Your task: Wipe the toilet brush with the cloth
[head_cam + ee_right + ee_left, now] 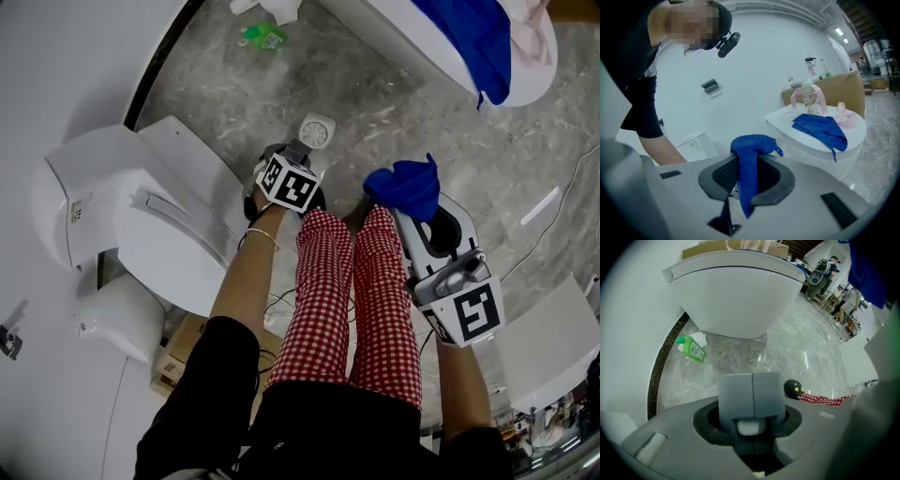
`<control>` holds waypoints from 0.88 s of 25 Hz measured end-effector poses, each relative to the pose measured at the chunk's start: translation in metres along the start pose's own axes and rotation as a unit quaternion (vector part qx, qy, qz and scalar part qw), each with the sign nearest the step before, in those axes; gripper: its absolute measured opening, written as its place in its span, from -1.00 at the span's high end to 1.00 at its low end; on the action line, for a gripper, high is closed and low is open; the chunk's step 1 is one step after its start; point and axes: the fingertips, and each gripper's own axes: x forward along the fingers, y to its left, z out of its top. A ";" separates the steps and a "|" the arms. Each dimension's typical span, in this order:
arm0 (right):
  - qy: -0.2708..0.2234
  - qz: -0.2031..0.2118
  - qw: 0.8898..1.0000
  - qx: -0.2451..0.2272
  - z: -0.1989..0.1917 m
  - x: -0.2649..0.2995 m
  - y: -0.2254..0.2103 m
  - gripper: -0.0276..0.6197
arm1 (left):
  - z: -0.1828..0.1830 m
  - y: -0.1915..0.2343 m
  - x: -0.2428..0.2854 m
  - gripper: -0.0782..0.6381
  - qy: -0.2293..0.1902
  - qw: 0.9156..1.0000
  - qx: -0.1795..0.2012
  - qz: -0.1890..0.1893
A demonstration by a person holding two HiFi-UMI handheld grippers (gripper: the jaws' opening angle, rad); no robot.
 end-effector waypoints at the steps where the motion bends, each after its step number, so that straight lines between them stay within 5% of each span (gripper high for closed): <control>1: -0.001 0.001 1.000 -0.001 0.001 0.000 0.001 0.70 | 0.000 0.000 -0.002 0.31 -0.001 1.000 -0.001 0.000; 22: -0.001 0.030 0.999 -0.014 0.013 0.015 0.043 0.70 | -0.026 0.011 -0.060 0.31 -0.043 0.994 -0.099 -0.011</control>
